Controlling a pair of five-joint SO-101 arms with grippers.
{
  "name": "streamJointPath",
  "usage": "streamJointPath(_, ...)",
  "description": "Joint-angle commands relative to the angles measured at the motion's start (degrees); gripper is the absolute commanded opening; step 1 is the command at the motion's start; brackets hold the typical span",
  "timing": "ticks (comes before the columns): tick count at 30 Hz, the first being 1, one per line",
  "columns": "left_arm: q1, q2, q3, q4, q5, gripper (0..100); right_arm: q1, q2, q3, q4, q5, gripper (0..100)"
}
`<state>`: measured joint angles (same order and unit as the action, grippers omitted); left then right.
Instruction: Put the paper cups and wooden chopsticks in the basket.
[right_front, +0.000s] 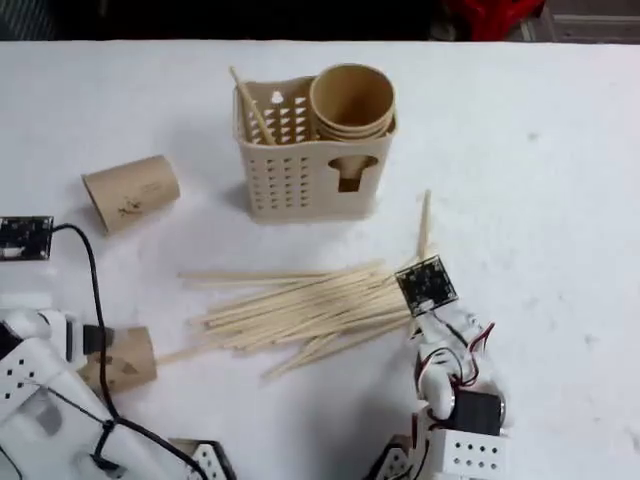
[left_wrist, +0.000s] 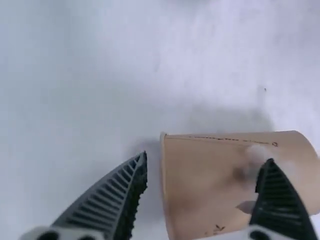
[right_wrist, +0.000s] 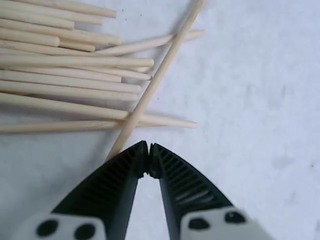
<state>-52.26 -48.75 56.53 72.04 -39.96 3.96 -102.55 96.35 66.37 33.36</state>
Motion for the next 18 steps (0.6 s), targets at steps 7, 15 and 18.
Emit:
streamJointPath(7, -0.4, -1.4, 3.0, 8.8, -0.5, 35, -0.3, -0.5, 0.4, 0.2, 0.4, 1.8)
streamJointPath(15, -0.3, -1.0, 3.7, 11.2, -0.8, 35, -0.3, -0.5, 0.4, 0.2, 0.4, 1.8)
streamJointPath(18, 1.4, -1.2, 3.4, 11.3, -1.7, 35, -0.3, -0.5, 0.4, 0.2, 0.4, 1.8)
